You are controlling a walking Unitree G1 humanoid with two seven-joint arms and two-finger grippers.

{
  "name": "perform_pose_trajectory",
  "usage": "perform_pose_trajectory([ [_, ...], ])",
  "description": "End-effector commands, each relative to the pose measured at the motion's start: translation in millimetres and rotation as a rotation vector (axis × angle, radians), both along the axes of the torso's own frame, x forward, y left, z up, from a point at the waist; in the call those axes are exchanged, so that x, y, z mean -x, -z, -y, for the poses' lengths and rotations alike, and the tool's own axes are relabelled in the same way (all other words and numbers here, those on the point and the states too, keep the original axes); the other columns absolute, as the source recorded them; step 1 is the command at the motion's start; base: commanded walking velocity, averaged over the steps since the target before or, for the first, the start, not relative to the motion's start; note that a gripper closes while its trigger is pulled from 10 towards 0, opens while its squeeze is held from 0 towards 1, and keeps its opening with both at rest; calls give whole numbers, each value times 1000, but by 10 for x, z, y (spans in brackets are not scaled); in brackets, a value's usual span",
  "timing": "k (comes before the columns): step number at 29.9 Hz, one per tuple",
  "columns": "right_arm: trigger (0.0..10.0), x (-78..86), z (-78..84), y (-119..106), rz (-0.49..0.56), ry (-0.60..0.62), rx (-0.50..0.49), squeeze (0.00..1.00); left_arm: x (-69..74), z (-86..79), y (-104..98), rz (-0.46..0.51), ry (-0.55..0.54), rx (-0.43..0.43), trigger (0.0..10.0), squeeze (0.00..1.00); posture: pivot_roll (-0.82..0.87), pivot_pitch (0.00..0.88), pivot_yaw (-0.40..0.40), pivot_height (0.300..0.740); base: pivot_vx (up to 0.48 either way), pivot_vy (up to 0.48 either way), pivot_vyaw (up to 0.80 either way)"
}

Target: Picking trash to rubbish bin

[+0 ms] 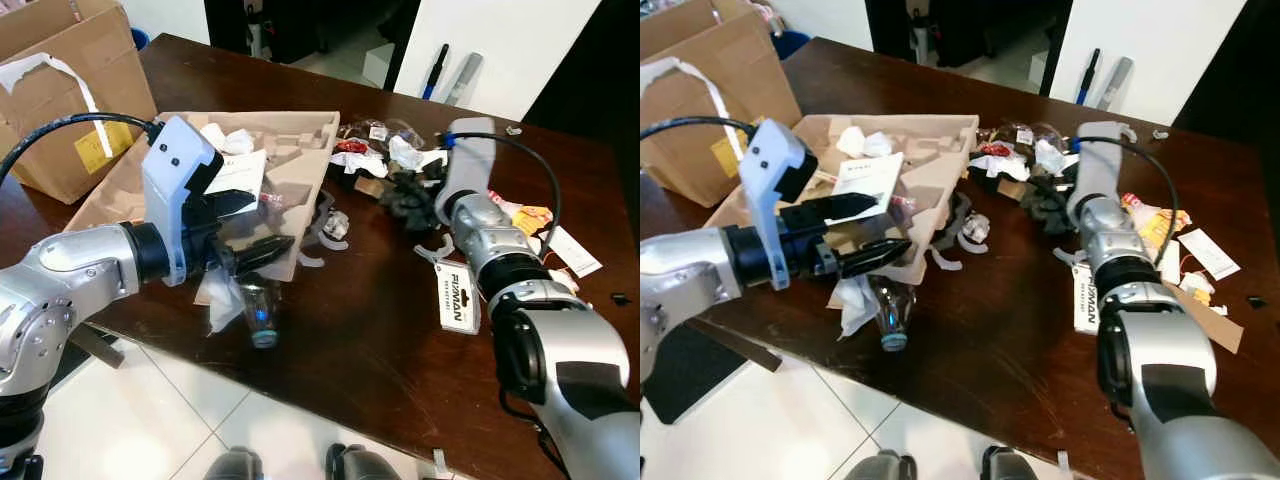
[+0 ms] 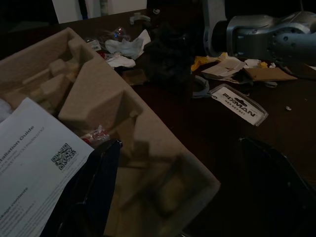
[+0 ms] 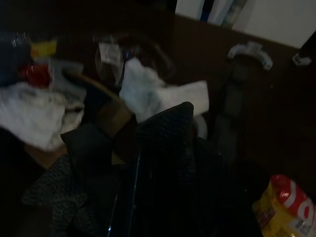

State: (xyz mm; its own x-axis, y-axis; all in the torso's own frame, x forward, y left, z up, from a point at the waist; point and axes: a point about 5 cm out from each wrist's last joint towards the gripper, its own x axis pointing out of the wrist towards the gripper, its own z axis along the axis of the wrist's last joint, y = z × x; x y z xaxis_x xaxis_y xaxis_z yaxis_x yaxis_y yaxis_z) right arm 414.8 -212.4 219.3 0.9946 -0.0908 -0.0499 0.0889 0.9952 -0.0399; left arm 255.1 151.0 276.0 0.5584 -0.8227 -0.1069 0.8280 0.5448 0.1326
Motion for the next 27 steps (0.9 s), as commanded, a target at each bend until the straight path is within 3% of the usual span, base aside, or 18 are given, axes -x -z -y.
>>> perform_pose_trajectory([
  [1, 0, 5, 66, -68, 42, 13, -32, 0, 9, 24, -30, 19, 13, 9, 10000, 0, 121, 185, -15, 740, 0, 0, 0],
  [8, 0, 42, 229, -181, 126, 29, -54, 0, -14, 54, -76, 45, 30, 24, 10000, 0, 113, 164, -3, 740, 0, 0, 0],
  [10, 0, 83, 370, -325, 237, 54, -148, 0, -46, 74, -115, 67, 32, 47, 10000, 0, 105, 154, 3, 740, 0, 0, 0],
  [11, 0, 83, 370, -325, 237, 54, -148, 0, -46, 74, -115, 67, 32, 47, 10000, 0, 105, 154, 3, 740, 0, 0, 0],
  [12, 0, 147, 535, -463, 363, 90, -282, 0, -77, 104, -149, 88, 34, 71, 10000, 0, 102, 150, 6, 740, 0, 0, 0],
  [16, 0, 207, 678, -528, 444, 126, -393, 0, -111, 139, -174, 104, 32, 95, 10000, 0, 99, 141, 9, 740, 0, 0, 0],
  [17, 10000, 258, 790, -522, 477, 144, -463, 0, -168, 180, -174, 114, 12, 116, 10000, 0, 92, 134, 12, 740, 0, 0, 0],
  [20, 10000, 334, 927, -487, 514, 156, -540, 0, -265, 251, -161, 133, -30, 144, 10000, 0, 86, 126, 18, 740, 0, 0, 0],
  [26, 10000, 358, 894, -419, 495, 96, -537, 0, -322, 318, -162, 151, -72, 209, 10000, 0, 78, 119, 22, 740, 0, 0, -328],
  [27, 10000, 378, 839, -393, 517, 34, -564, 0, -357, 332, -166, 164, -98, 231, 10000, 0, 74, 112, 25, 740, 0, 0, -800],
])
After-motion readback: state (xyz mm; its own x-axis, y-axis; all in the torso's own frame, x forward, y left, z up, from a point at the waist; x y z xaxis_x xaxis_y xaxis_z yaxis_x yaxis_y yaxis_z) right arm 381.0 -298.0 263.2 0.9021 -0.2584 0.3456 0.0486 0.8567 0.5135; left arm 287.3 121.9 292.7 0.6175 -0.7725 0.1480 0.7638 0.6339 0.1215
